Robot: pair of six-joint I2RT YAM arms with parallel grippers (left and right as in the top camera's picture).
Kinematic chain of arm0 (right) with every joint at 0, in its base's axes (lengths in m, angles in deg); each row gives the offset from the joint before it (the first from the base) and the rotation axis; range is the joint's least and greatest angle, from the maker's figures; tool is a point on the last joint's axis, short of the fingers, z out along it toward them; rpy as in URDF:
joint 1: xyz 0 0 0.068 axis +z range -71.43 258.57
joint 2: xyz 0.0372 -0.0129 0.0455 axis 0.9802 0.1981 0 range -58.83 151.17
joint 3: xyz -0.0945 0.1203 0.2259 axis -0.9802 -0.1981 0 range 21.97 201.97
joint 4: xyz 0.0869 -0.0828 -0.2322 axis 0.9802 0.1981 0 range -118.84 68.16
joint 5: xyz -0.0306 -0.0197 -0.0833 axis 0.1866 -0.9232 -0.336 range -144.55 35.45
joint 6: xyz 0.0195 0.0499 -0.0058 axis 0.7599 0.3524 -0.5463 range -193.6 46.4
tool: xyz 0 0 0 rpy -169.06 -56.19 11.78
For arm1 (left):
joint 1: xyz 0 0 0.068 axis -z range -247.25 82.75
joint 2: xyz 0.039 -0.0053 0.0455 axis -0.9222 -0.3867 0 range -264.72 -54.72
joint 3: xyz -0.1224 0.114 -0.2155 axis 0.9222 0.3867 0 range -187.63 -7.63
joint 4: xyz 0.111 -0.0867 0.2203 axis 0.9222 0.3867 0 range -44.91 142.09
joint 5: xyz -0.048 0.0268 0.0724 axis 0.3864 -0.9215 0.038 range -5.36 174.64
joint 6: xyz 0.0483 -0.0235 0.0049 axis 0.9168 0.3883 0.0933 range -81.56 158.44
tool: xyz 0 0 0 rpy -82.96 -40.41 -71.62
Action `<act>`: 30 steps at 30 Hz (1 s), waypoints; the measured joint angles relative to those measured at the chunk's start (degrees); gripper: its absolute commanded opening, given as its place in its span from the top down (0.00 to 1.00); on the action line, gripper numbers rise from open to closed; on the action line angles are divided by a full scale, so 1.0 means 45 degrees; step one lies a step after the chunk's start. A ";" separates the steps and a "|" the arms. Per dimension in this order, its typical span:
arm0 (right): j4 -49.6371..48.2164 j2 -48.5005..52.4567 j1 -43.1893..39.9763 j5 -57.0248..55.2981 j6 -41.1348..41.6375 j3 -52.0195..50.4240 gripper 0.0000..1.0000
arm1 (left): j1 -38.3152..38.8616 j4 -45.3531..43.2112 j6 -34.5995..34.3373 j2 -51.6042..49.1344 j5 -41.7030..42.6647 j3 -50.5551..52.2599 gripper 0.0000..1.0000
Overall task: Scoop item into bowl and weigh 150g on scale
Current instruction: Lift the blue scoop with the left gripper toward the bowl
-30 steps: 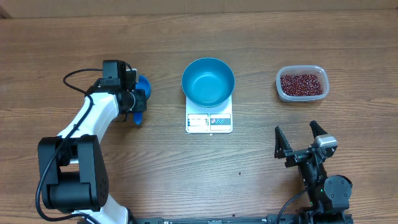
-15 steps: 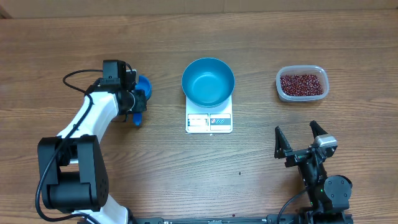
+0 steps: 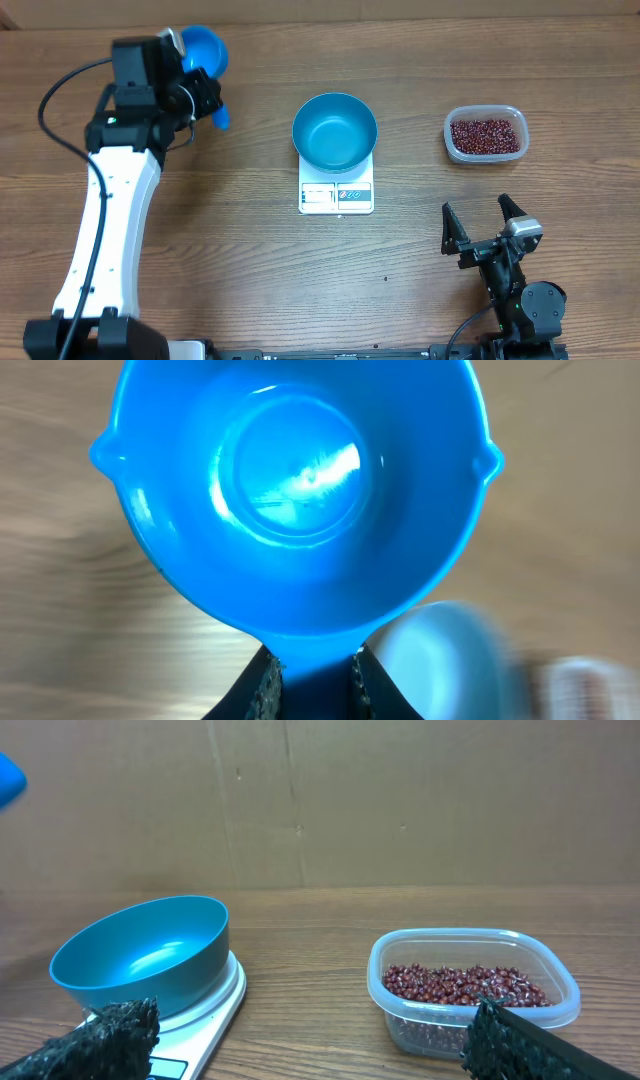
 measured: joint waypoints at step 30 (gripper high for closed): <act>-0.0117 0.0000 0.0000 0.0112 0.1588 0.0000 0.00 | 0.0039 0.0865 -0.7164 0.0301 0.7232 -0.0151 0.96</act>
